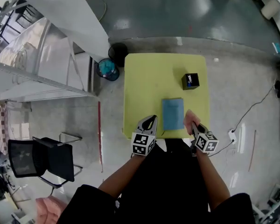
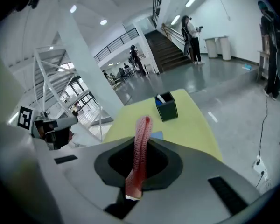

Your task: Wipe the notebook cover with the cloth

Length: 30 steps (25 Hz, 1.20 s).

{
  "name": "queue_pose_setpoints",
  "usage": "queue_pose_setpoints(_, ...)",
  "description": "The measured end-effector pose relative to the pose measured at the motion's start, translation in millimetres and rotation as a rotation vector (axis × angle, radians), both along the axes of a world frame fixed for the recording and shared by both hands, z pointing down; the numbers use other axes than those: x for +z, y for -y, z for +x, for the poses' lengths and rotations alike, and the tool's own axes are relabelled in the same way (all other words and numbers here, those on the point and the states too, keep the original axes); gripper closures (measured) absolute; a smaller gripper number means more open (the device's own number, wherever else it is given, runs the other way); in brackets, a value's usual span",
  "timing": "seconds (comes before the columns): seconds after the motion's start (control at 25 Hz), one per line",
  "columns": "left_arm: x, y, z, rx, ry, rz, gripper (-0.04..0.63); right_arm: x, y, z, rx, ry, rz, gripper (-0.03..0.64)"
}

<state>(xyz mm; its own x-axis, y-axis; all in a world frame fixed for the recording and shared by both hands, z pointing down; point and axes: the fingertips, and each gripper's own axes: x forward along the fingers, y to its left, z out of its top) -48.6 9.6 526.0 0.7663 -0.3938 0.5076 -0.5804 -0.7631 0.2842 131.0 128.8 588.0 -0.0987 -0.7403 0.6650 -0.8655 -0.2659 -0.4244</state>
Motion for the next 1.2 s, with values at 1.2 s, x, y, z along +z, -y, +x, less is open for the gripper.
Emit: queue_pose_setpoints(1.2,-209,-344,-32,-0.207,-0.158,0.352,0.578,-263,-250,-129,-0.233,-0.277,0.512,0.578)
